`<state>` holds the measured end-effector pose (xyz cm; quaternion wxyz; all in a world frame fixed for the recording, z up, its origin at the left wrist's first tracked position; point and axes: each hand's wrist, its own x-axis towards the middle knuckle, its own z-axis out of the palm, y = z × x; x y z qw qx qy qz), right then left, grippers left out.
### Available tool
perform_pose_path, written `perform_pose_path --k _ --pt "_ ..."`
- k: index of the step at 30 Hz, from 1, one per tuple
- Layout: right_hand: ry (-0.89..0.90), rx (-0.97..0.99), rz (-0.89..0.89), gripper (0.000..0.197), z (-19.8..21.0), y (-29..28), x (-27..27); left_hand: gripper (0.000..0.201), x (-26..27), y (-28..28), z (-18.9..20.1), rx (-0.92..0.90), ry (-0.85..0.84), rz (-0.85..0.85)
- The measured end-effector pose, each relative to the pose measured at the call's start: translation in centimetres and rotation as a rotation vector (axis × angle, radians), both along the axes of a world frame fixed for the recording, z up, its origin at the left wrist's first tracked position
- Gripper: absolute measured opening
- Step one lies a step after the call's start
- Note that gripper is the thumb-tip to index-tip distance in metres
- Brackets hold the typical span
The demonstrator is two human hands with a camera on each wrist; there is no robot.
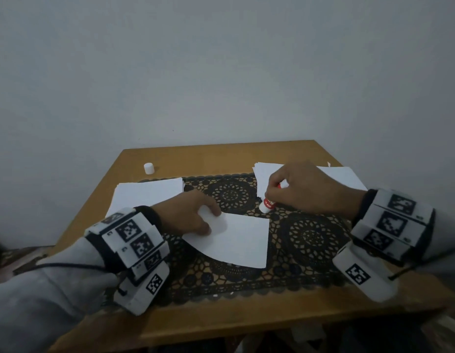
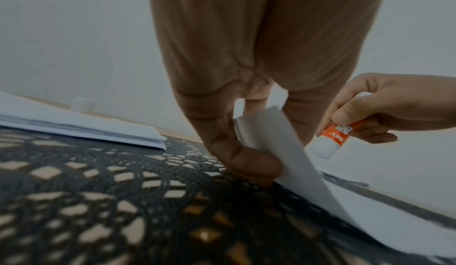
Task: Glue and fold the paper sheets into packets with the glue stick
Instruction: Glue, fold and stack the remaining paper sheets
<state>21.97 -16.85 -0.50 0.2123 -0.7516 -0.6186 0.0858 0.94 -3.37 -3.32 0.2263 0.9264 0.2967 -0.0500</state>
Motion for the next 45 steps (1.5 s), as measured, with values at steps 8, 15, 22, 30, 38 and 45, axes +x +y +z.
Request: perform_pose_path --k 8,15,22,30,38,45 --pt "-0.002 -0.065 0.032 0.021 -2.1 0.4 -1.2 0.047 0.3 -1.1 -0.6 0.08 0.079 0.033" --pt "0.004 -0.079 0.045 0.017 -2.2 0.0 -1.8 0.054 0.5 -1.5 -0.3 0.077 0.088 0.03" --pt "0.02 -0.137 0.134 0.015 -2.0 -2.1 -3.4 0.048 0.9 -1.5 -0.1 0.129 0.079 -0.012" --pt "0.084 -0.163 0.22 0.021 -2.2 -3.4 -3.9 0.014 1.6 -0.9 0.9 0.138 -0.25 0.022" --pt "0.232 -0.205 0.241 0.016 -0.5 -3.4 -1.5 0.044 0.5 -1.0 0.7 0.105 -0.01 -0.054" --pt "0.597 -0.311 0.214 0.037 1.8 -4.4 2.5 0.044 0.3 -0.9 0.4 0.117 0.062 -0.055"
